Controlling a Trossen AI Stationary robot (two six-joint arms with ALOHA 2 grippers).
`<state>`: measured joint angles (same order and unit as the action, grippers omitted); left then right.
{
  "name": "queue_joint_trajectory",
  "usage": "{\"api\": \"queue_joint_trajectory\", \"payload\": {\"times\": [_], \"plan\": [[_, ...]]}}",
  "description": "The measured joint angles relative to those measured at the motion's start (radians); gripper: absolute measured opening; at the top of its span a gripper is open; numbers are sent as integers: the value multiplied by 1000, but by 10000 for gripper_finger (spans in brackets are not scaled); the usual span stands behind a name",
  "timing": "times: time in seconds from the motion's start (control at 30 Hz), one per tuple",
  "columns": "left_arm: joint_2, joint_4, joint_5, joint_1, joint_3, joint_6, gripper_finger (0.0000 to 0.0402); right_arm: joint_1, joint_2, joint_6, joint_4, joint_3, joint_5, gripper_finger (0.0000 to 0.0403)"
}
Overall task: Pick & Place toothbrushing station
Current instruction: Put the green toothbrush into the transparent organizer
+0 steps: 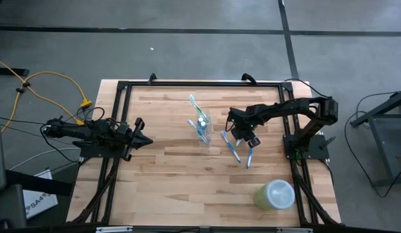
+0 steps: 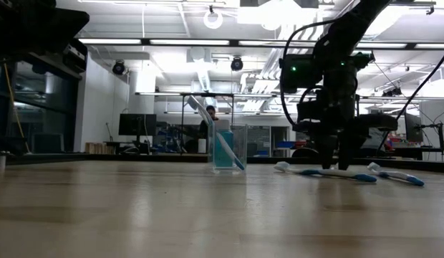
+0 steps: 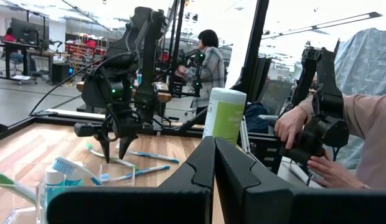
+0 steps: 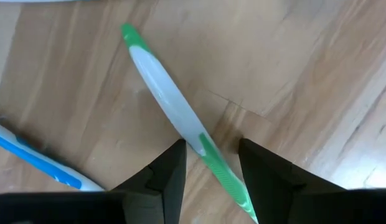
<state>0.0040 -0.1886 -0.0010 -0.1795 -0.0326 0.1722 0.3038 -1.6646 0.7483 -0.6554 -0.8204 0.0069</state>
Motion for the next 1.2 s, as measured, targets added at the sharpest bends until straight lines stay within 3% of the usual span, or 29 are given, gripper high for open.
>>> {"api": "queue_joint_trajectory", "payload": {"times": [0.83, 1.2], "plan": [[0, 1, 0, 0, 0, 0, 2, -8, 35, 41, -32, 3, 21, 138], [0, 1, 0, 0, 0, 0, 2, -8, 36, 72, -28, 4, -9, 47]]}}
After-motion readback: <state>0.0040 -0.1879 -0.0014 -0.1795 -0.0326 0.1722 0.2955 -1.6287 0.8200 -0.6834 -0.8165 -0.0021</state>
